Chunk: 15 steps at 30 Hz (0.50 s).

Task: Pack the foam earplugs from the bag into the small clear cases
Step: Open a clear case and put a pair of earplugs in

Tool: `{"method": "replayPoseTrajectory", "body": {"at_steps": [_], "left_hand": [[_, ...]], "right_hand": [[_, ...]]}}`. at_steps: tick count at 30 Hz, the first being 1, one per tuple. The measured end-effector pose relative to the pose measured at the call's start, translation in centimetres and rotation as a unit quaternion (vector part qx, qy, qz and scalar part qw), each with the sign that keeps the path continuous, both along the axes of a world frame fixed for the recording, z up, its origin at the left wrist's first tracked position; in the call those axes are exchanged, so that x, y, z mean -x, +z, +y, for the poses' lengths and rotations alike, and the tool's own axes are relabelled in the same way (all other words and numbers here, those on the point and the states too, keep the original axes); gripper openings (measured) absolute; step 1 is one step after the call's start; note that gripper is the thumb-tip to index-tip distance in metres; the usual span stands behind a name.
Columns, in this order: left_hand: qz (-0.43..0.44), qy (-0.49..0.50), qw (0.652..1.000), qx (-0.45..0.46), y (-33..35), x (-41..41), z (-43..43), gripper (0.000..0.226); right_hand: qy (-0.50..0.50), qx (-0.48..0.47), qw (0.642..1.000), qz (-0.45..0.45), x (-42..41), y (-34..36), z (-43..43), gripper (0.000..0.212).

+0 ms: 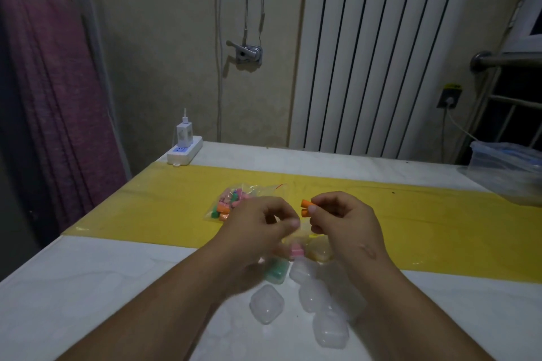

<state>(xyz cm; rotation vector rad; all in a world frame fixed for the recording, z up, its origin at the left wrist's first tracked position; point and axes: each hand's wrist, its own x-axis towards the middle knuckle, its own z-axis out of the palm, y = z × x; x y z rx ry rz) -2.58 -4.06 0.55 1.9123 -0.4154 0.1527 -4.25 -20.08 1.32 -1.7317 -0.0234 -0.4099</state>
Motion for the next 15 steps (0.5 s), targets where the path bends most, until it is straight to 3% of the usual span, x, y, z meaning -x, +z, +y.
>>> {"method": "replayPoseTrajectory", "body": {"at_steps": [3,7,10,15], "left_hand": [[-0.082,-0.064,0.97,-0.221,-0.23,-0.13,0.35,0.006],[-0.12,-0.098,0.927,-0.343,0.08,0.0,0.14,0.03],[-0.122,-0.118,0.913,-0.372,0.08,0.09,0.16,0.035],[-0.116,-0.13,0.921,-0.348,0.43,0.35,0.32,0.026]], "right_hand": [[-0.014,0.01,1.0,-0.009,-0.04,-0.11,-0.01,0.004],[-0.018,0.018,1.0,-0.013,-0.11,-0.25,0.07,0.007],[-0.019,0.017,1.0,-0.016,-0.14,-0.33,0.04,0.007],[-0.032,0.006,0.999,-0.02,-0.25,-0.37,-0.21,0.008]]}}
